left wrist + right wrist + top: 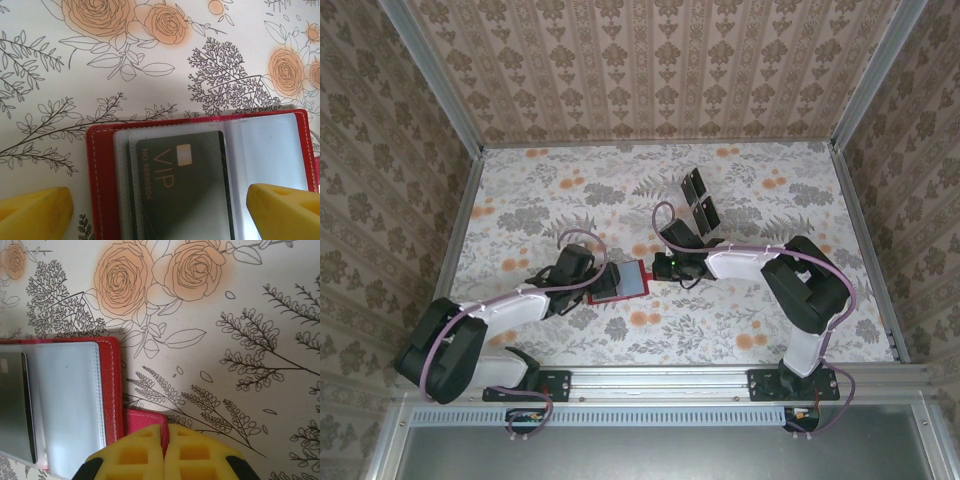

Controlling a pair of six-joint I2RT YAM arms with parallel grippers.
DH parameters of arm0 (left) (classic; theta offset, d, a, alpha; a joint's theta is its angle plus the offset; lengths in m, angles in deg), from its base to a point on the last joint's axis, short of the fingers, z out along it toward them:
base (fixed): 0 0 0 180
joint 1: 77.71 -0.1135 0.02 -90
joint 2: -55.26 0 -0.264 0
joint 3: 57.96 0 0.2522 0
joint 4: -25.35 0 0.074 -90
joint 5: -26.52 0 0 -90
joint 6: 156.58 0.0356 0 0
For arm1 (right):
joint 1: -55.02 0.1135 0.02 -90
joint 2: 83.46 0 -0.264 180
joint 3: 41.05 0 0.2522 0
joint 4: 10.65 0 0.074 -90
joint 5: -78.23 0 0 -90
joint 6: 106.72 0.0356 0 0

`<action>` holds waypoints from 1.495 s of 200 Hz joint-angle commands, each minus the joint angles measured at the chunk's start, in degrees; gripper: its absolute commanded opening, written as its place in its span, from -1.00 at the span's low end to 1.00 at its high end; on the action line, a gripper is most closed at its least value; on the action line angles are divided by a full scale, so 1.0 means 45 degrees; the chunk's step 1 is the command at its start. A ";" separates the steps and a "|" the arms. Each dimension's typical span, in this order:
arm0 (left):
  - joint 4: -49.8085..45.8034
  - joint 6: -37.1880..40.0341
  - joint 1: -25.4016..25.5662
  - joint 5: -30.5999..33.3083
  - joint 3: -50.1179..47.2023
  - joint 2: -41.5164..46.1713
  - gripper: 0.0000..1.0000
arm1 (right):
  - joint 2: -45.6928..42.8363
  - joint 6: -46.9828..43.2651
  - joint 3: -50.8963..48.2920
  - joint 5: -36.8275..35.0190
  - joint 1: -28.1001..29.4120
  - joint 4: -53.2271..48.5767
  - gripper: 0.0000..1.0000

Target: Put the credit cards into the card holder

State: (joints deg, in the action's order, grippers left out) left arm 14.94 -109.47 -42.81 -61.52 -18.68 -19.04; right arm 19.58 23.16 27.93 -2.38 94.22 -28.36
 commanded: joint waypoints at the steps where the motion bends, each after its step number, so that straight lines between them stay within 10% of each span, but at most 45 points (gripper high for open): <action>1: 0.1139 -0.0282 0.0213 -0.0854 0.0181 -0.0597 1.00 | 0.0100 0.0252 -0.0177 0.0277 0.0039 0.0193 -1.00; 209: 0.0653 -0.1046 0.0709 -0.0708 0.0452 0.1850 1.00 | 0.0862 0.0555 -0.0184 0.0727 0.0117 0.0790 -1.00; 299: 0.1936 -0.1402 0.2332 -0.0633 0.1971 0.0100 1.00 | 0.0415 0.0553 -0.0026 0.0639 -0.0183 0.0535 -1.00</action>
State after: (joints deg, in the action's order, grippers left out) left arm 20.98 -114.41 -33.98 -63.97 -12.48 -16.53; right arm 21.72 25.43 27.67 -0.11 94.12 -24.60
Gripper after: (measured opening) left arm 0.997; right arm 0.047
